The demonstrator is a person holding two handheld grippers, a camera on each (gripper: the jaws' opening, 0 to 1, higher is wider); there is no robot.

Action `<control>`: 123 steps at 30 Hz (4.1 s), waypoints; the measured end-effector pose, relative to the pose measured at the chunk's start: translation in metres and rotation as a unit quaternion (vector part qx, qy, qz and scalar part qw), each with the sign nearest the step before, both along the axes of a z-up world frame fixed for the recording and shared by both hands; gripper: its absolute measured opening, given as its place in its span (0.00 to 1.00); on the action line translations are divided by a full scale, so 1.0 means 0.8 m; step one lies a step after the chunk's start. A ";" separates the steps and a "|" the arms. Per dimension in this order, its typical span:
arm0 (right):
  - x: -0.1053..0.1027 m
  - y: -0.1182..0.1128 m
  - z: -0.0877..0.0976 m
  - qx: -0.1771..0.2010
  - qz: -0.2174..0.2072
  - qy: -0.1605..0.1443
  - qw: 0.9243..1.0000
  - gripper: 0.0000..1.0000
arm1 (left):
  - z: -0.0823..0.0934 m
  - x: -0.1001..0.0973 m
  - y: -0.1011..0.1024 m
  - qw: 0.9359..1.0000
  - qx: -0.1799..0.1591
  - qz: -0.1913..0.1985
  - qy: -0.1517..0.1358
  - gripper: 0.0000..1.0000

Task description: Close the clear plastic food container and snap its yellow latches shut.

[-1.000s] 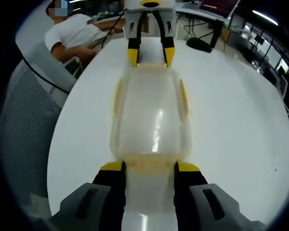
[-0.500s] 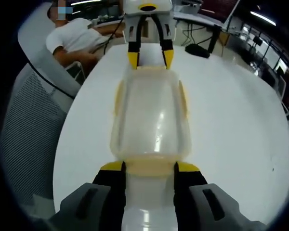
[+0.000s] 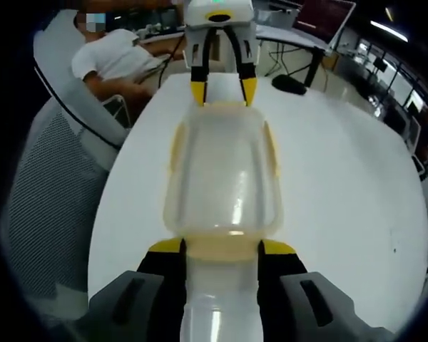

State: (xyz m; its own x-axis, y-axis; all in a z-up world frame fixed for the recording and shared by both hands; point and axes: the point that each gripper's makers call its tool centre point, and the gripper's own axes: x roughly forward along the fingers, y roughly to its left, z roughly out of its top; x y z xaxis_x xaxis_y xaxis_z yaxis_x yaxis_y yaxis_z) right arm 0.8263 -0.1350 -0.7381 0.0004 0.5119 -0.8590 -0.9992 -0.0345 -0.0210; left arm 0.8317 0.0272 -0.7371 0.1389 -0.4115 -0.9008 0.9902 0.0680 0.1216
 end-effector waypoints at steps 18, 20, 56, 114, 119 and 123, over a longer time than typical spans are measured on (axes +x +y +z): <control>-0.005 -0.029 0.036 -0.001 0.007 -0.020 1.000 0.35 | 0.031 -0.007 -0.030 1.000 -0.025 0.001 0.002 0.32; -0.006 -0.033 0.040 -0.002 0.007 -0.020 1.000 0.35 | 0.035 -0.007 -0.034 1.000 -0.029 0.000 0.003 0.32; -0.001 -0.153 0.061 -0.029 -0.026 -0.031 0.999 0.35 | 0.067 0.012 -0.154 0.998 -0.040 -0.037 -0.009 0.32; 0.008 -0.280 0.023 -0.098 -0.030 -0.014 0.995 0.36 | 0.030 0.020 -0.280 0.997 -0.062 -0.045 0.016 0.32; 0.008 -0.285 0.017 -0.109 -0.025 -0.012 0.994 0.36 | 0.025 0.019 -0.285 0.997 -0.064 -0.043 0.021 0.32; 0.006 -0.288 0.012 -0.117 -0.021 -0.011 0.993 0.36 | 0.020 0.016 -0.288 0.997 -0.062 -0.042 0.023 0.32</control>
State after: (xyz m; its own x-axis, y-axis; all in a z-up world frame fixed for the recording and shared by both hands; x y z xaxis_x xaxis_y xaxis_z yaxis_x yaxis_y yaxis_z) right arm 0.8313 -0.3652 -0.7289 0.0377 0.2977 -0.9539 -0.9992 0.0004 -0.0394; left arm 0.8448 -0.2031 -0.7213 0.0587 -0.5278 -0.8474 0.9974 -0.0046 0.0720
